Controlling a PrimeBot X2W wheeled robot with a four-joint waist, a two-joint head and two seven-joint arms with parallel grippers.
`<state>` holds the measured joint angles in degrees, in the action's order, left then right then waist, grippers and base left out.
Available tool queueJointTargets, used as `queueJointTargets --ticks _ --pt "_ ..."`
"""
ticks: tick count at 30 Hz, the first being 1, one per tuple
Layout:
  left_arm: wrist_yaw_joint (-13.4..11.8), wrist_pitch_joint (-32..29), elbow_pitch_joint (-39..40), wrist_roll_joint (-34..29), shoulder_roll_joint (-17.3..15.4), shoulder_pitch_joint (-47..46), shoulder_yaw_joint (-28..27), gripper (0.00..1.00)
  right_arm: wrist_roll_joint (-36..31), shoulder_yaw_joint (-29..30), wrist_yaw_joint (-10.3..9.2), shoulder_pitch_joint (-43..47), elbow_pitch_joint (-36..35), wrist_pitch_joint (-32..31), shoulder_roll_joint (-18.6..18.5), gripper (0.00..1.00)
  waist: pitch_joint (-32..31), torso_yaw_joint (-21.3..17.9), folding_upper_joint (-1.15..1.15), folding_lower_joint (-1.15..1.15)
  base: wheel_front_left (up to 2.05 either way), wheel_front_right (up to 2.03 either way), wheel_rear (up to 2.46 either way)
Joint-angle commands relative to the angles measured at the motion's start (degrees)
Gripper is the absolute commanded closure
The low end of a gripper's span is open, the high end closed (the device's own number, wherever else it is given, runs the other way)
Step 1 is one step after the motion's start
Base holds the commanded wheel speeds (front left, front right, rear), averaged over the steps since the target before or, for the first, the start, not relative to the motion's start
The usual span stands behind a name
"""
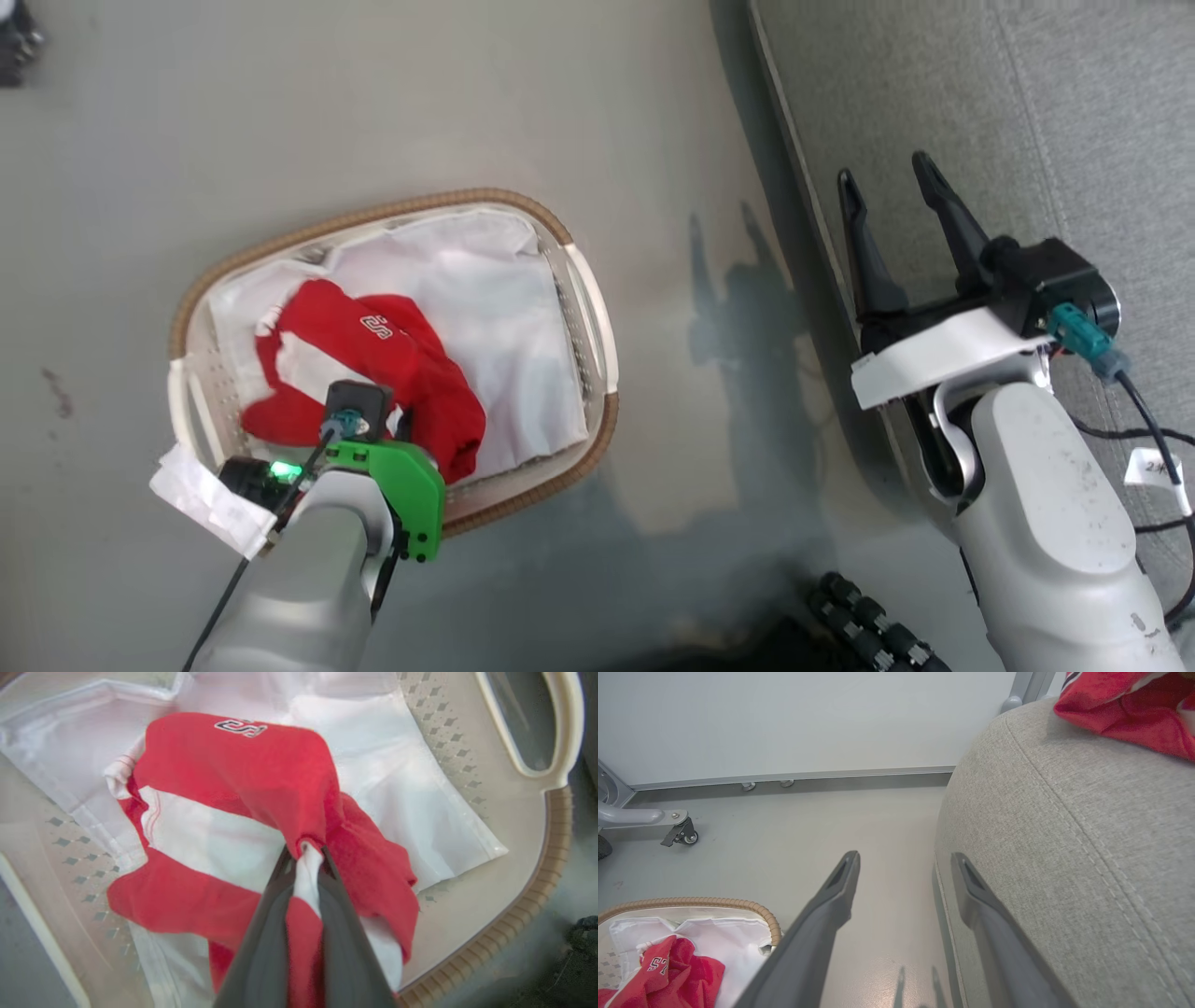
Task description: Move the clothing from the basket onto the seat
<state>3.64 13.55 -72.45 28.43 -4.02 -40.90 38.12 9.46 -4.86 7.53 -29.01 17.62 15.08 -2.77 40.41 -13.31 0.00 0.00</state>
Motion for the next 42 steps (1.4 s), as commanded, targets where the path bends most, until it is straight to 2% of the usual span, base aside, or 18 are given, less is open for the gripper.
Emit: queueJointTargets --ticks 1,9,16,22,33,42 --pt "0.58 0.65 0.59 0.22 0.25 1.15 0.09 1.00 -0.58 0.34 -0.08 1.35 0.50 0.14 -0.22 0.00 -5.65 2.57 0.00 0.00 0.00 0.00 0.00" --pt "2.34 1.66 6.67 -0.42 0.17 4.90 0.76 1.00 -3.11 2.03 -0.08 6.69 2.79 0.14 -0.24 0.00 -17.59 6.14 0.00 0.00 0.00 0.00 0.00" --pt "2.72 1.65 16.09 -4.00 -3.27 7.93 1.72 1.00 -3.55 2.01 -0.08 12.09 4.72 0.14 -0.24 0.00 -28.00 7.74 0.00 0.00 0.00 0.00 0.00" --pt "3.11 1.66 21.83 -7.47 -6.83 6.74 4.22 1.00 -2.94 1.25 -0.08 15.61 5.71 0.14 -0.24 0.00 -34.55 8.11 0.00 0.00 0.00 0.00 0.00" --pt "3.82 -3.46 33.76 -8.35 -12.06 -2.37 8.52 1.00 -3.79 -1.27 -0.08 16.91 6.82 0.13 -0.23 0.00 -40.78 8.93 0.00 0.00 0.00 0.00 0.00" --pt "3.87 -7.22 41.57 -6.15 -12.17 -9.49 9.55 1.00 -3.94 -5.86 -0.08 12.53 6.09 0.13 -0.21 0.00 -41.74 9.37 0.00 0.00 0.00 0.00 0.00"
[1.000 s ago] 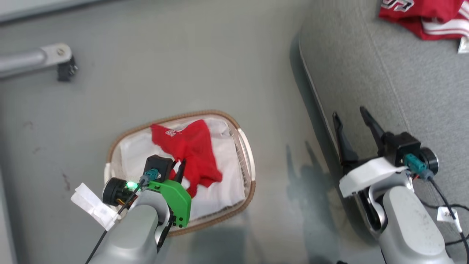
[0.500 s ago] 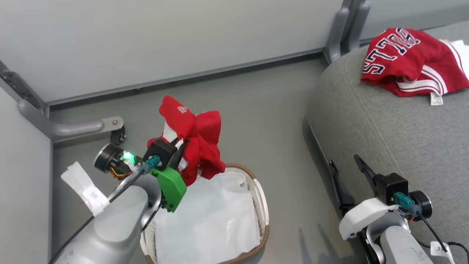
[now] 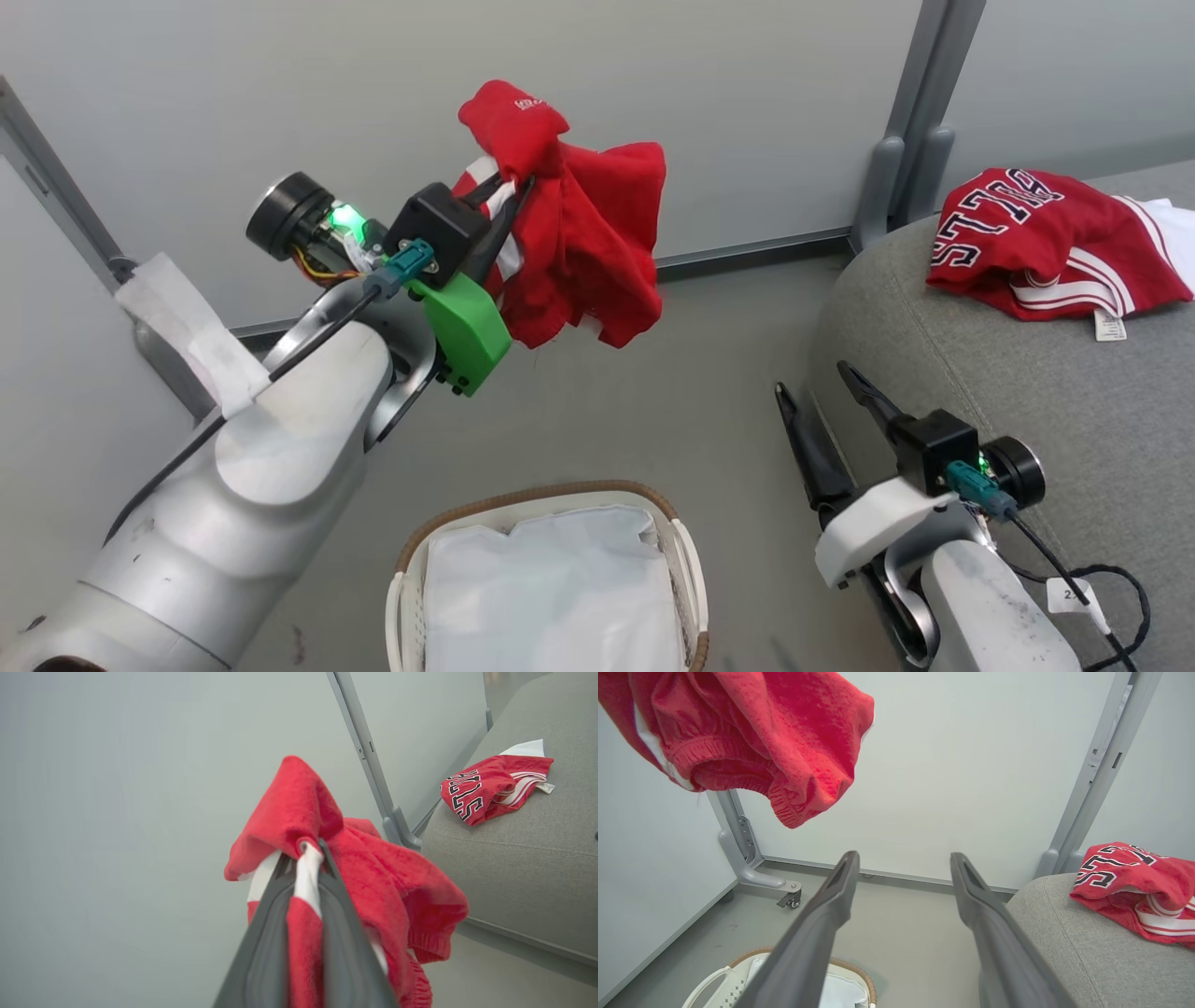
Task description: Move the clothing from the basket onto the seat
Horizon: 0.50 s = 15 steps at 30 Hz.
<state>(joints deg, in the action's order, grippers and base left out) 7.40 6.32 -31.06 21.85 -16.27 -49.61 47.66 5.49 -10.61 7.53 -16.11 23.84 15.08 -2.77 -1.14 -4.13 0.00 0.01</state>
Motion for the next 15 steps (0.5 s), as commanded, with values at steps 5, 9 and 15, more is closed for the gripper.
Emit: queueJointTargets --ticks 5,9,15 --pt "0.10 -0.94 1.57 1.09 0.97 -2.93 0.86 1.00 0.13 -3.73 -0.08 -3.37 -0.44 0.13 -0.22 0.00 -0.43 0.32 0.00 -0.01 0.00 0.00 0.00" --pt "0.05 -1.04 2.51 1.15 2.02 -3.73 1.82 1.00 -0.25 -6.42 -0.08 -6.11 -0.24 0.13 -0.21 0.00 -0.52 0.69 0.00 -0.01 0.00 0.00 0.00" --pt "0.05 -0.69 3.88 1.32 3.68 -3.46 3.42 1.00 -3.45 -9.07 -0.08 -11.10 2.45 0.13 -0.22 0.00 -0.32 2.08 0.00 -0.01 0.00 0.00 0.00"
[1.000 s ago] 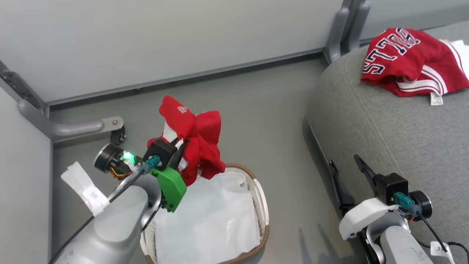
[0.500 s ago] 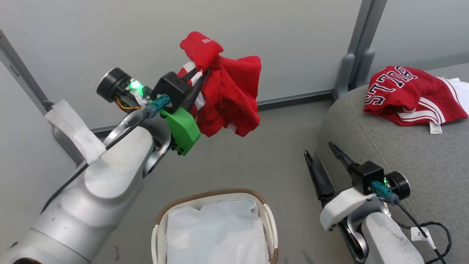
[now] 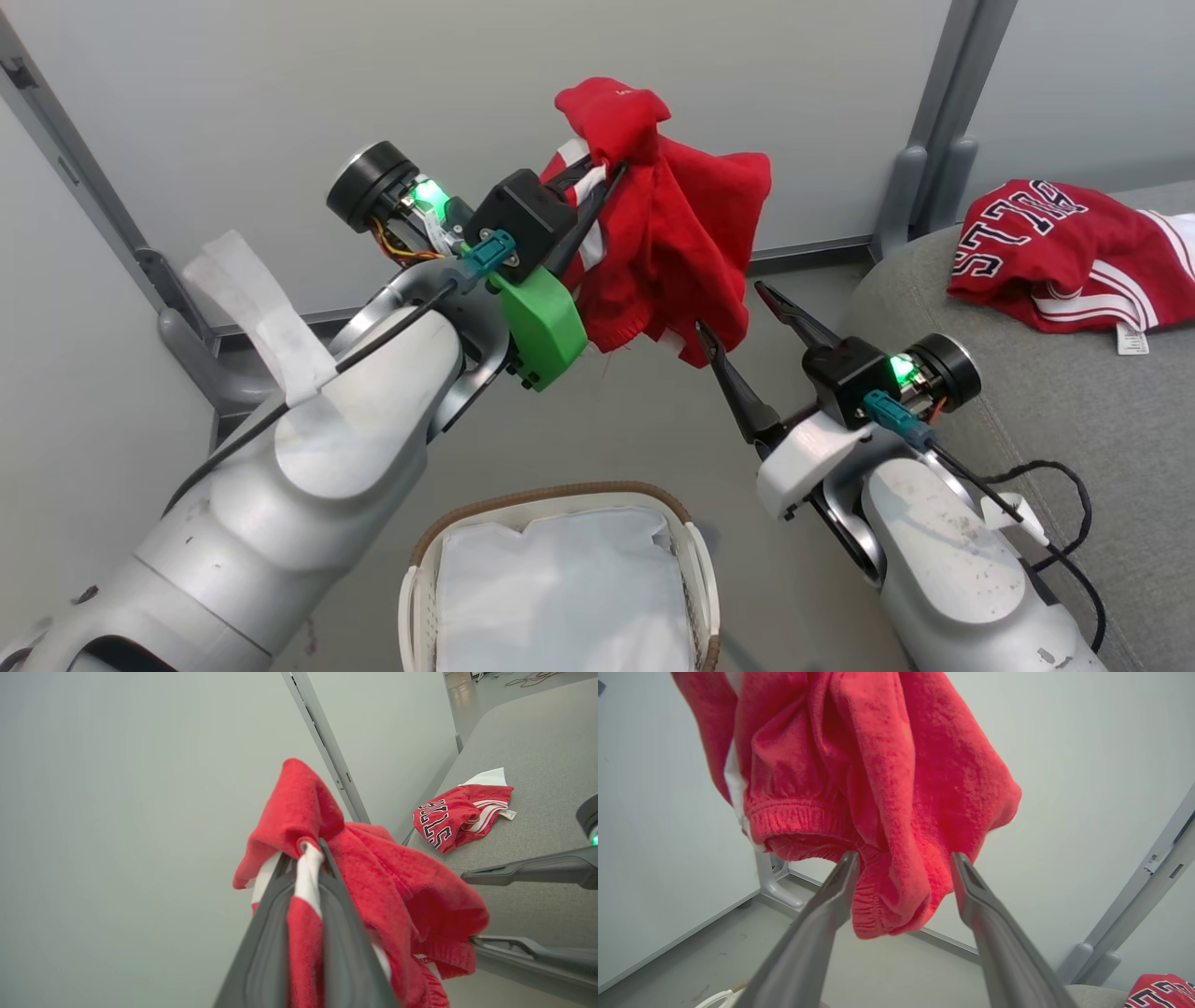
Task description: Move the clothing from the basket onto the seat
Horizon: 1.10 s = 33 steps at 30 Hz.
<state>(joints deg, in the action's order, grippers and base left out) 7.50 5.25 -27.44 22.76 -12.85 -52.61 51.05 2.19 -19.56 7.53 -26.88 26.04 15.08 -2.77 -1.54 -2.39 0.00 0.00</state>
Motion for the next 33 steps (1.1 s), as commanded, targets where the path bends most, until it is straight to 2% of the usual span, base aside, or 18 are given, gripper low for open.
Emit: queueJointTargets --ticks 1,7,8,10,11,12,13,20,26,27,28,29,33 --pt "-0.05 0.45 0.48 0.74 0.55 -0.20 0.16 1.00 -0.44 -0.28 -0.08 -1.06 0.91 0.13 -0.21 0.00 0.11 0.55 0.00 0.00 0.00 0.00 0.00" --pt "-0.05 0.25 1.83 1.81 1.66 1.38 1.57 1.00 -1.76 -0.76 -0.08 -5.51 5.53 0.13 -0.21 0.00 0.06 1.94 0.00 0.00 0.00 0.00 0.00" --pt "-0.05 0.25 2.12 1.96 1.74 1.56 1.84 1.00 -1.74 -0.83 -0.08 -6.31 6.40 0.13 -0.20 0.03 0.03 2.17 0.00 0.00 0.00 0.00 0.00" --pt "-0.05 0.31 2.50 2.45 1.88 2.06 2.08 1.00 -1.80 -1.40 -0.08 -7.18 7.44 0.13 -0.20 0.58 -0.03 2.45 0.00 0.00 0.00 0.00 0.00" --pt "-0.05 0.36 2.69 2.70 1.90 2.35 2.22 1.00 -1.77 -1.72 -0.08 -7.66 8.05 0.13 -0.21 0.74 -0.08 2.59 0.00 0.00 0.00 0.00 0.00" --pt "-0.05 0.44 2.86 2.94 1.88 2.56 2.29 1.00 -1.74 -1.88 -0.08 -8.00 8.50 0.13 -0.23 0.82 -0.12 2.70 0.00 0.00 0.00 0.00 0.00" --pt "-0.05 0.52 3.02 3.15 1.83 2.86 2.37 1.00 -1.63 -2.05 -0.08 -8.32 8.92 0.13 -0.23 0.98 -0.14 2.82 0.00 0.00 0.00 0.00 0.00" --pt "-0.70 1.06 3.71 4.40 1.14 5.14 2.28 1.00 -0.99 -2.55 -0.08 -9.19 9.68 0.13 -0.22 1.00 -0.29 3.13 0.00 0.00 0.00 0.00 0.00" --pt "-2.65 3.70 3.52 6.58 0.90 8.57 0.62 1.00 -0.45 -2.28 -0.08 -8.08 8.84 0.13 -0.22 1.00 -0.32 2.80 0.00 0.00 0.00 0.00 0.00" --pt "-3.04 4.52 3.38 7.09 1.05 9.41 0.20 0.90 -0.35 -2.13 -0.08 -7.84 8.63 0.13 -0.21 1.00 -0.30 2.75 0.00 0.00 0.00 0.00 0.00" --pt "-3.85 6.01 2.96 8.00 1.36 11.21 -0.58 0.10 -0.40 -1.69 -0.08 -7.66 8.38 0.13 -0.22 1.00 -0.27 2.65 0.00 0.00 0.00 0.00 0.00" --pt "-4.19 6.56 2.66 8.39 1.51 12.09 -0.87 0.00 -0.51 -1.33 -0.08 -7.62 8.24 0.13 -0.24 1.00 -0.24 2.61 0.00 0.00 0.00 0.00 0.00" --pt "-5.39 8.78 1.48 10.41 2.48 16.01 -2.79 0.00 -1.11 0.59 -0.08 -7.11 7.66 0.13 -0.20 1.00 -0.18 2.57 0.00 0.00 0.00 0.00 0.00"
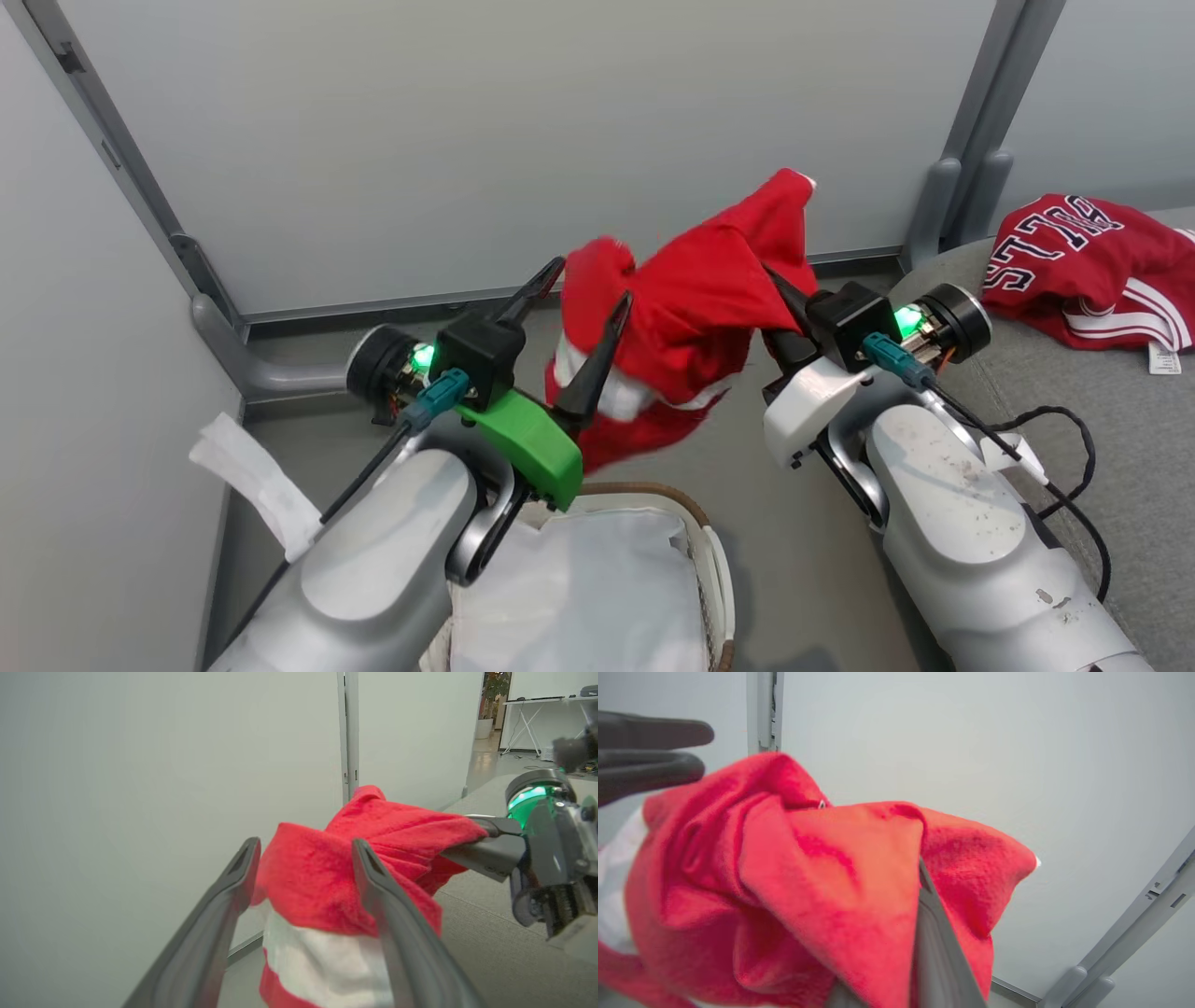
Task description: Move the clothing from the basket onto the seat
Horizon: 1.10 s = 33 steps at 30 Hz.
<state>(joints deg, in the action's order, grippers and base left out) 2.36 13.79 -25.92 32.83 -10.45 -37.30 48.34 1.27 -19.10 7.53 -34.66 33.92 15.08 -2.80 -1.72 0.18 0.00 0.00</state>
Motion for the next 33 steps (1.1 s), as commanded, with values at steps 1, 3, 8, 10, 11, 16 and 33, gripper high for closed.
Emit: queueJointTargets --ticks 1,3,8,10,11,16,33 --pt "-0.42 0.60 -0.44 0.54 0.22 1.83 -0.40 0.00 -0.28 0.80 -0.08 0.92 -0.40 0.13 -0.19 1.00 0.00 0.00 0.00 0.00 0.00 0.00 0.00" --pt "-0.63 1.04 -1.22 0.54 0.35 3.97 -0.95 0.00 -0.63 1.73 -0.08 1.40 -0.65 0.13 -0.19 1.00 -0.05 0.00 0.00 0.00 0.00 0.00 0.00" --pt "-0.61 1.39 -1.05 -0.69 0.82 9.18 -3.37 0.00 -1.62 3.95 -0.08 2.14 -1.21 0.13 -0.17 1.00 0.18 -0.03 0.00 0.00 0.00 0.00 0.00" --pt "-0.31 1.39 -0.72 -1.78 0.91 11.68 -4.78 0.00 -2.02 4.52 -0.08 2.73 -1.14 0.13 -0.18 1.00 0.32 -0.02 0.00 0.00 0.00 0.00 0.00" --pt "-0.19 1.40 -0.53 -2.05 1.22 13.12 -5.95 0.00 -2.25 4.80 -0.08 2.85 -1.12 0.13 -0.20 1.00 0.37 -0.03 0.00 0.00 0.00 0.00 0.00" --pt "1.32 1.42 -0.36 -4.05 2.43 18.42 -9.98 0.00 -2.76 6.12 -0.08 3.56 -1.07 0.13 -0.19 1.00 0.49 -0.12 0.00 0.00 0.00 0.00 0.00" --pt "4.18 1.42 0.61 -12.29 6.07 23.80 -18.19 0.00 -6.41 7.59 -0.08 2.00 -0.64 0.13 -0.24 1.00 1.92 -7.38 0.00 0.00 0.00 0.00 0.00"
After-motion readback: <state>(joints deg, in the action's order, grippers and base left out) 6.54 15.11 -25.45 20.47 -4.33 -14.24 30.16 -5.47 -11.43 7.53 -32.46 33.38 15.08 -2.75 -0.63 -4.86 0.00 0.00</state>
